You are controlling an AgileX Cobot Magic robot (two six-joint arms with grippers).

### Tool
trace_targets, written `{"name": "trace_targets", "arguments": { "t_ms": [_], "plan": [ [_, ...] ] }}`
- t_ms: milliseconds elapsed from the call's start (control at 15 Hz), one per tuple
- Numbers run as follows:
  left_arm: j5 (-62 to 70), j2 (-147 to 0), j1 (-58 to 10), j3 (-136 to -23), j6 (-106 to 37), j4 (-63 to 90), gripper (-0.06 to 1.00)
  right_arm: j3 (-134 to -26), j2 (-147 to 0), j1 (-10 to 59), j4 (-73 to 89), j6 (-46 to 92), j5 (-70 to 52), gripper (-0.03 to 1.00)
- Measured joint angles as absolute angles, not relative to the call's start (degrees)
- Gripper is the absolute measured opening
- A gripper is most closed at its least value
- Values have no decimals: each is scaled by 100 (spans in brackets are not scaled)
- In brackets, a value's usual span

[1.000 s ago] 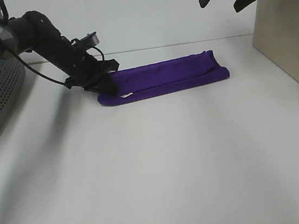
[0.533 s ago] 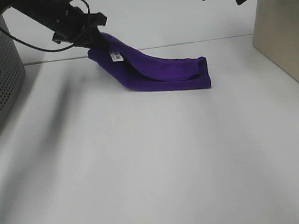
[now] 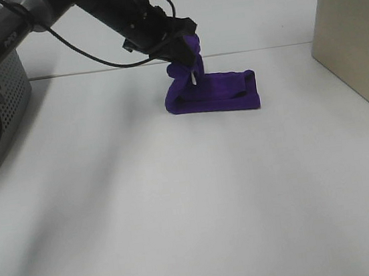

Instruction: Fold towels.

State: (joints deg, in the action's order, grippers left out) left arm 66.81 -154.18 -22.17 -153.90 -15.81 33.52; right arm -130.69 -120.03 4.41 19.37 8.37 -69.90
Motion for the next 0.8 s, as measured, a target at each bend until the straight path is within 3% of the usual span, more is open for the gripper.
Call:
{"name": "trace_targets", "arguments": {
  "t_ms": [467,533,600,800],
  "plan": [
    [5758,-15796,-2681,-15390,-1289,3346,5,-13069,-11797,441,1937,791,-6990,85],
    [5380,-15848,-2739,-15390,-1289,3507,18,-13069,-11797,441,1937,785,-6990,85],
    [5277,-15854,-2750,-15390,-1289,3558,24,-13069,-11797,441,1937,785,-6990,85],
    [4905,-15854,-2836,-15390,-1387,3976,62,-13069,-11797,441,1948,785,-6990,85]
  ]
}}
